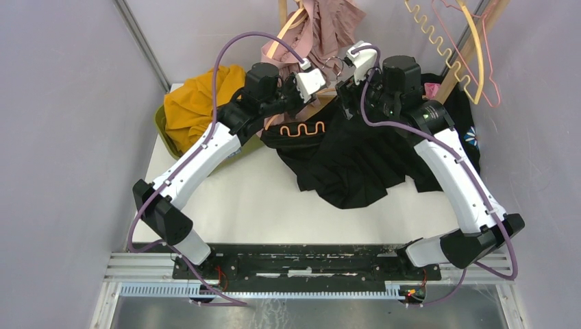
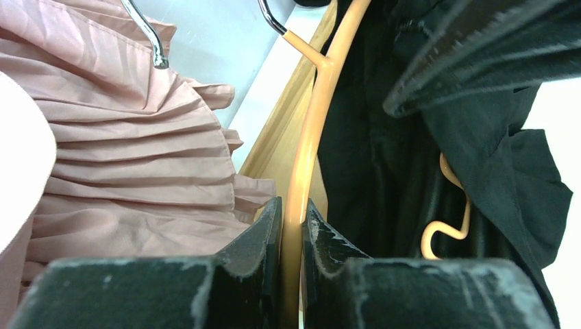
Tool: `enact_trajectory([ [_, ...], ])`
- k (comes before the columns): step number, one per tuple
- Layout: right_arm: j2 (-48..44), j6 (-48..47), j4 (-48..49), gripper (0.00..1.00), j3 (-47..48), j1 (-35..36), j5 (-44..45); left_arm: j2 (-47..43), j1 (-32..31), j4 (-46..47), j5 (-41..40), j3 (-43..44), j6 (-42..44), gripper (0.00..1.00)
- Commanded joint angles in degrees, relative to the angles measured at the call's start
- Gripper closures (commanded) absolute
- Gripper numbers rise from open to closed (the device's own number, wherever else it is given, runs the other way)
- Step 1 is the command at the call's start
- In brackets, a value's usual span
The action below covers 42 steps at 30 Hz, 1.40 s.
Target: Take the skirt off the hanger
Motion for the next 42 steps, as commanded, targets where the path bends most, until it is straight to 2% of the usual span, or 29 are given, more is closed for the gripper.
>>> enact_trajectory([
  [1, 1.03, -0.97, -2.65, 0.25, -1.01, -0.12, 15.61, -3.50, 0.89, 12.06, -2.80, 1.39, -2.60, 0.97],
  [7, 2.42, -0.51, -1.35, 0.38, -0.74, -0.02, 17.00, -4.14, 1.03, 11.74, -3.47, 0.91, -1.94, 0.97],
  [9, 2.63, -0.60, -1.45, 0.47, -0.81, -0.07, 16.53, -4.11, 1.11, 11.75, -3.54, 0.78, -1.86, 0.97],
  [13, 2.22, -0.94, -1.45, 0.96, -0.67, -0.06, 15.06, -3.82, 1.19, 12.04, -3.28, 0.68, -2.05, 0.97],
  [14, 2.17, -1.01, -1.43, 0.99, -0.56, 0.01, 14.81, -3.85, 1.18, 12.04, -3.26, 0.60, -2.14, 0.97],
  [24, -0.32, -1.00, 1.74, 0.99, -0.33, 0.01, 13.75, -4.06, 1.20, 12.16, -3.35, -0.02, -2.28, 0.97],
  [32, -1.38, -4.21, 2.63, 0.99, 0.84, -0.02, 5.39, -3.86, 1.19, 12.51, -3.00, 0.23, -2.54, 0.97],
  [33, -1.32, -5.08, 2.64, 0.94, 0.41, 0.06, 4.77, -3.89, 1.20, 12.48, -2.94, 0.29, -2.54, 0.97],
  [35, -1.49, -5.86, 3.14, 0.71, -0.61, 0.06, 4.20, -3.90, 1.15, 12.52, -2.99, 0.28, -2.50, 0.97],
  [38, -1.18, -5.95, 4.37, 0.59, -1.64, 0.07, 3.79, -4.02, 1.20, 12.35, -3.17, 0.49, -2.39, 0.97],
  [39, -0.96, -6.00, 4.59, 0.48, -1.75, 0.07, 3.79, -3.98, 1.18, 12.35, -3.18, 0.53, -2.29, 0.97],
  [40, -0.66, -6.04, 4.83, 0.43, -1.86, 0.08, 3.91, -3.95, 1.20, 12.28, -3.17, 0.67, -2.29, 0.97],
  [42, -0.15, -6.23, 5.25, 0.39, -1.89, 0.06, 4.13, -3.87, 1.19, 12.39, -3.18, 0.85, -2.21, 0.97],
])
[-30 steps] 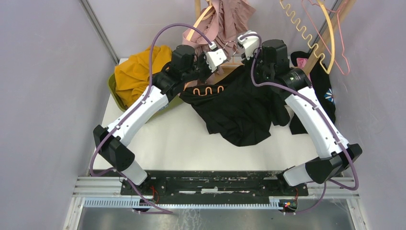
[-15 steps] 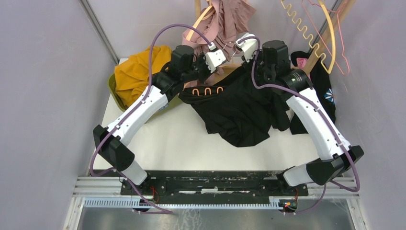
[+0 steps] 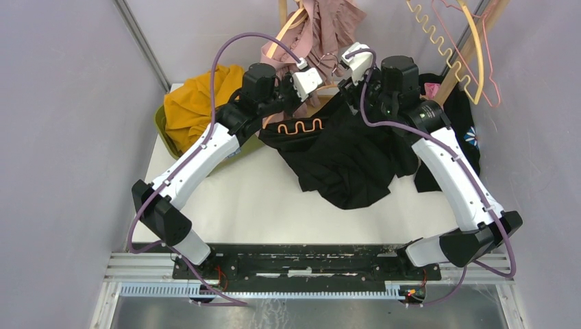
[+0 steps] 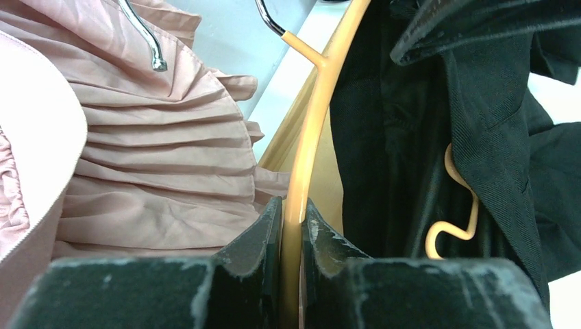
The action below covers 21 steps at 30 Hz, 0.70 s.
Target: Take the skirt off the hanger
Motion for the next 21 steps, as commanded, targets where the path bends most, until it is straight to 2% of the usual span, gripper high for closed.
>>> enact_trajectory([
  [1, -0.32, 1.10, 2.92, 0.36, -0.17, 0.21, -1.94, -3.27, 0.30, 10.27, -0.96, 2.73, -3.04, 0.97],
  [5, 1.01, -0.02, 3.61, 0.25, 0.91, 0.44, -2.14, -3.47, 0.27, 10.37, -0.85, 2.81, -2.96, 0.97],
  [7, 1.62, -1.73, 3.65, 0.24, 1.83, 0.95, -1.84, -3.64, 0.30, 10.24, -0.90, 2.91, -2.91, 0.97],
  [14, 1.94, -17.97, 2.54, 0.28, 3.07, 5.82, 6.42, -4.22, 0.32, 9.55, -0.85, 3.02, -2.61, 0.97],
  [21, -0.58, -22.20, 3.53, 0.29, 5.18, 7.30, 9.09, -3.90, 0.28, 9.51, -0.79, 2.91, -2.60, 0.97],
])
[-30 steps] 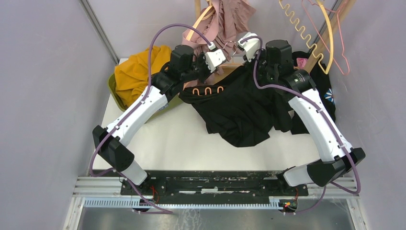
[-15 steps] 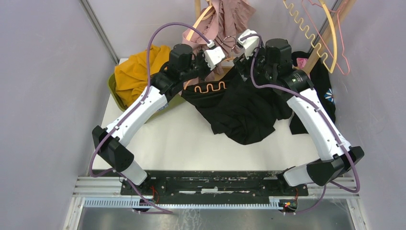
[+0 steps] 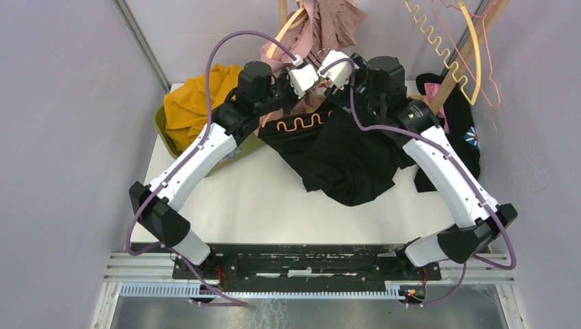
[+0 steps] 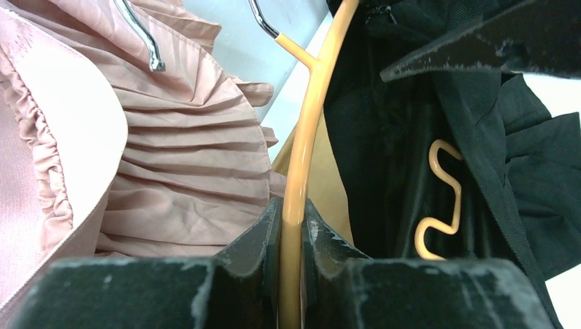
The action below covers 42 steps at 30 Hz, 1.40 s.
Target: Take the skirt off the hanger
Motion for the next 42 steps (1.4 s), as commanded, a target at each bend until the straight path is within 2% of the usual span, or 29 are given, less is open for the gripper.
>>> enact_trajectory([
  [1, -3.12, -6.20, 0.39, 0.29, 4.06, 1.89, 1.16, -3.10, -0.11, 8.33, -0.51, 3.06, -2.56, 0.97],
  [7, -6.25, -7.39, -3.49, 0.27, 4.21, 2.81, -1.33, -2.52, -0.09, 7.97, -0.12, 3.79, -2.43, 0.97],
  [12, -7.52, -12.98, -5.12, 0.24, 3.51, 2.86, -2.13, -2.13, -0.09, 8.26, 0.82, 3.54, -3.23, 0.97],
  [18, -5.82, -21.29, 1.93, 0.20, -0.19, 2.73, 2.77, -2.77, -0.09, 7.87, 1.82, 2.97, -2.94, 0.97],
  [32, 3.28, -17.14, 3.99, 0.15, 4.80, 0.07, -6.43, -6.34, -0.09, 5.55, 0.36, 1.32, -0.83, 0.97],
  [36, 3.62, -17.11, 4.79, 0.14, 3.23, -1.91, -12.73, -7.15, -0.09, 5.10, -0.43, 0.74, -0.03, 0.97],
  [42, 2.96, -8.26, 6.86, 0.07, -0.82, -7.90, -22.90, -7.88, -0.06, 4.73, -0.95, 0.22, 0.42, 0.97],
])
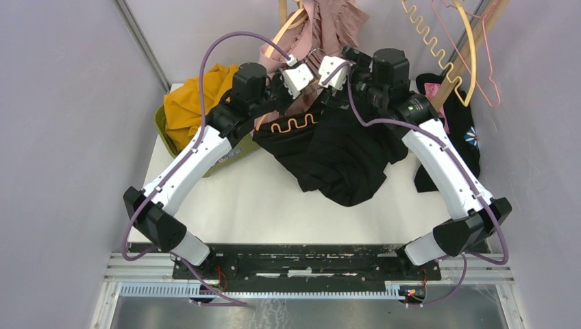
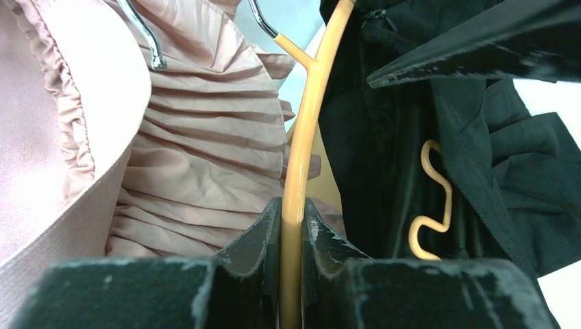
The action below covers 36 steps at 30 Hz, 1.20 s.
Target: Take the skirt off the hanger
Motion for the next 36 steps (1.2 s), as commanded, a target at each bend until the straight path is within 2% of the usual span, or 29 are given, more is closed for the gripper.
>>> enact_trajectory([
  [1, 0.19, 8.68, 2.78, 0.07, -3.71, -5.67, -7.30, -5.71, -0.76, 6.97, 1.70, 1.24, 1.17, 0.97],
  [11, 2.04, 13.97, 5.78, 0.18, -5.45, -7.75, -10.81, -5.98, -0.76, 7.02, 1.67, 1.18, 1.16, 0.97],
  [14, 2.07, 15.55, 6.92, 0.26, -4.36, -7.79, -11.46, -6.07, -0.82, 7.02, 1.57, 1.01, 1.15, 0.97],
  [15, 1.94, 16.11, 7.24, 0.32, -4.03, -7.75, -11.70, -6.00, -0.80, 7.09, 1.51, 1.01, 1.21, 0.97],
  [17, 1.86, 16.59, 6.54, 0.53, -3.42, -7.75, -12.74, -5.98, -0.75, 7.15, 1.50, 1.04, 1.26, 0.97],
  [19, 1.57, 17.41, 5.93, 0.95, -3.16, -7.75, -13.71, -5.90, -0.78, 7.26, 1.51, 1.05, 1.15, 0.97],
  [20, 1.32, 18.49, 5.80, 0.99, -3.27, -7.86, -13.81, -5.89, -0.77, 7.34, 1.50, 0.96, 1.18, 0.97],
  [24, -0.12, 22.23, 4.09, 0.99, -3.37, -7.83, -14.50, -5.81, -0.77, 7.54, 1.59, 0.89, 0.98, 0.97],
  [31, -2.21, 36.85, -0.07, 0.99, 1.72, -7.78, -11.04, -5.09, -0.77, 8.04, 1.86, 1.26, 0.66, 0.97],
  [36, -3.72, 40.18, -5.63, 0.99, 7.12, -7.72, -3.48, -4.67, -0.77, 9.48, 1.54, 1.74, -2.00, 0.96],
])
